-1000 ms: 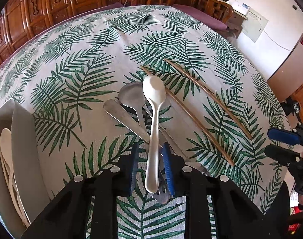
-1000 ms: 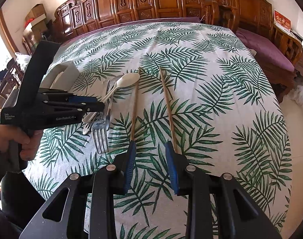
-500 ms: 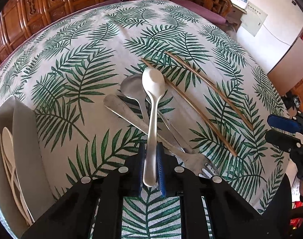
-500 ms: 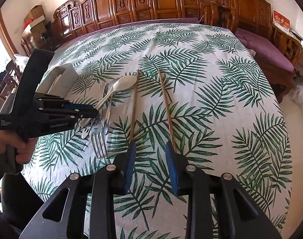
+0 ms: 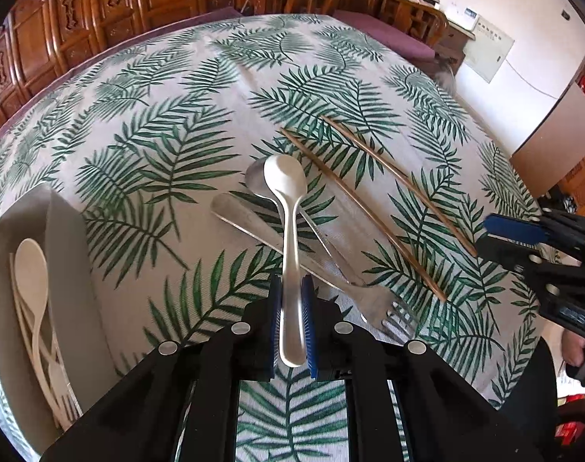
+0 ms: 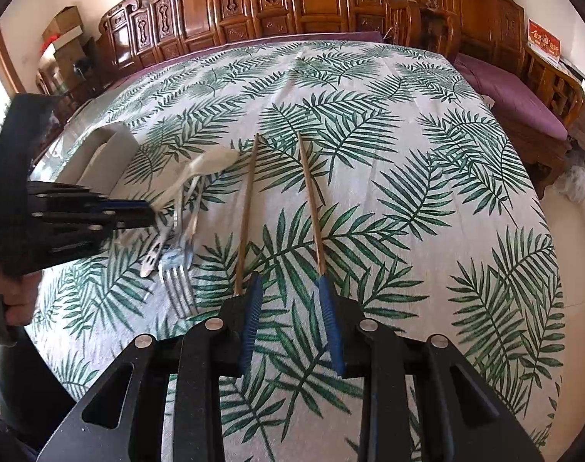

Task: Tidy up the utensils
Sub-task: 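Grasp a small white plastic spoon with the left tool while the right tool grasps a wooden chopstick, then carry the spoon into the tray and open the left tool while the right tool carries the chopstick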

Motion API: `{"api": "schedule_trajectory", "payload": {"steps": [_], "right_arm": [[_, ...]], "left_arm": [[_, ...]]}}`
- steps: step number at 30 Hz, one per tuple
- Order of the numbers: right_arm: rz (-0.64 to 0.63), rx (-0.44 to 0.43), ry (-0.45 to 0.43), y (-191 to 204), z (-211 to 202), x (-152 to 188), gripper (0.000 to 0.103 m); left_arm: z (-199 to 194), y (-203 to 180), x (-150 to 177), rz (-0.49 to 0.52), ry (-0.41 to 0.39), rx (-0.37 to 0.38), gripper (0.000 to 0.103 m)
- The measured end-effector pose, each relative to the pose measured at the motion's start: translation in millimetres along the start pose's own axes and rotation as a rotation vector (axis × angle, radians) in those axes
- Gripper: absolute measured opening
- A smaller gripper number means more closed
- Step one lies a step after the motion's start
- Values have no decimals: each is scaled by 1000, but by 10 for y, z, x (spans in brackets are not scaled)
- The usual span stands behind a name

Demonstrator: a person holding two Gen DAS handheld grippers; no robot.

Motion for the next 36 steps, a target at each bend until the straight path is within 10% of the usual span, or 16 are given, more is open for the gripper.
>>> {"api": "schedule_trajectory", "payload": {"steps": [23, 28, 36], "right_arm": [[-115, 92, 102, -126, 613, -227, 27], [-127, 87, 148, -88, 612, -218, 6], [-115, 90, 168, -38, 544, -167, 6]], "left_arm": [[-838, 75, -199, -15, -158, -20, 9], [-1040, 110, -211, -20, -188, -30, 9], [-1320, 259, -167, -39, -226, -55, 9]]}}
Point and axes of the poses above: each gripper's, at about its wrist camera, not at the fingertips, and z roughly the way its jaws point, y to its left, x to its underside, the point moved 7 cm from there along z, roughly the way its jaws point, and after that the axes turned 8 degrees about -y, right-handed, at the moved point
